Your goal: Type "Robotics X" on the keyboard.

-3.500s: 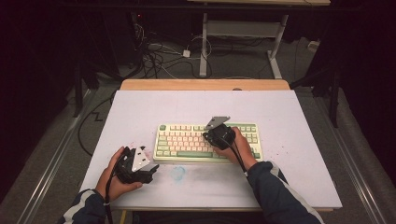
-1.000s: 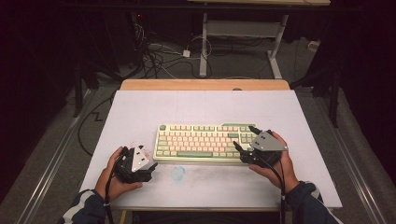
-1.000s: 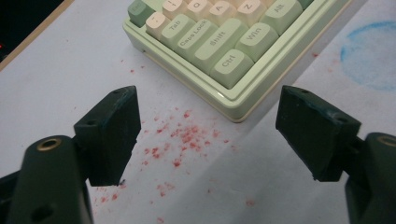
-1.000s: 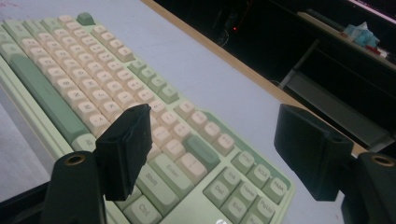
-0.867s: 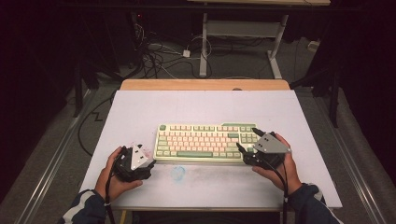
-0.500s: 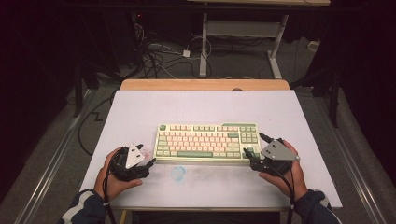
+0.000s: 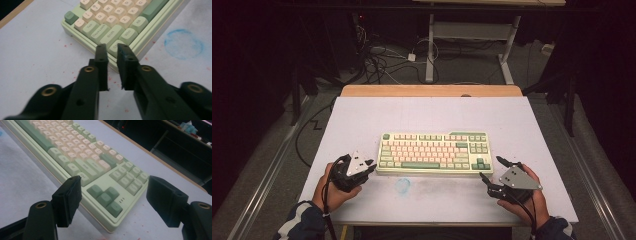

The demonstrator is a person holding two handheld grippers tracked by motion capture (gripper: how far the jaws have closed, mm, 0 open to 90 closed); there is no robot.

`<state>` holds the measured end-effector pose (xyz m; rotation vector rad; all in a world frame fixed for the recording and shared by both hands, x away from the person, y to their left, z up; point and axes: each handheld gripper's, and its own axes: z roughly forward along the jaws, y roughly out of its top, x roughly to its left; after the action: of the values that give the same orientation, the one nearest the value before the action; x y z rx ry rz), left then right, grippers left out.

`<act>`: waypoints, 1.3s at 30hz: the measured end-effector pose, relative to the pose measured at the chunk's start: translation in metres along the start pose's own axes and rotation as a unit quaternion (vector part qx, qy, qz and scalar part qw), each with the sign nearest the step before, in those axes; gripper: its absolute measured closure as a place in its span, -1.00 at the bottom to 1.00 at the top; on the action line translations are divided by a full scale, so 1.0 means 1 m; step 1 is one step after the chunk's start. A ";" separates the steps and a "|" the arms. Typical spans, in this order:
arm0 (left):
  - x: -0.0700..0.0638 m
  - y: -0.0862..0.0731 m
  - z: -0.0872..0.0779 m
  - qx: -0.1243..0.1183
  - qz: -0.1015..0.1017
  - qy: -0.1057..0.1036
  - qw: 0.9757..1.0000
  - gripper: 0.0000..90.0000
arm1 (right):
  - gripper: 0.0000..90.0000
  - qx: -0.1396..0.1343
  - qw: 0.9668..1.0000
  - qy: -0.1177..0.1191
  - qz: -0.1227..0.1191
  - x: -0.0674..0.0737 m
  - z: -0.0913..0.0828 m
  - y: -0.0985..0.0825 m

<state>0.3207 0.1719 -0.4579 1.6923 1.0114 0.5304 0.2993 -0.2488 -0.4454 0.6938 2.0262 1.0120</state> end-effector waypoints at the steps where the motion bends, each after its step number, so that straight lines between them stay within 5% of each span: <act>1: -0.001 0.001 0.000 0.002 0.002 -0.001 1.000 0.89 | -0.36 0.000 1.000 0.001 0.001 0.000 -0.001 0.000; 13: -0.015 0.016 0.019 0.021 0.015 -0.040 0.999 0.94 | -0.35 0.005 1.000 0.015 -0.001 0.003 0.004 -0.002; 28: -0.043 0.026 0.067 0.047 0.041 -0.071 0.996 0.94 | -0.35 0.010 1.000 0.024 -0.011 0.006 0.007 -0.002; 39: -0.051 0.024 0.089 0.062 0.048 -0.068 0.995 0.94 | -0.35 0.017 0.999 0.033 -0.016 0.007 0.009 -0.002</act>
<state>0.3686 0.0784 -0.4606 1.8681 0.8835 0.4159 0.3024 -0.2412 -0.4538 0.6508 2.1093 0.9963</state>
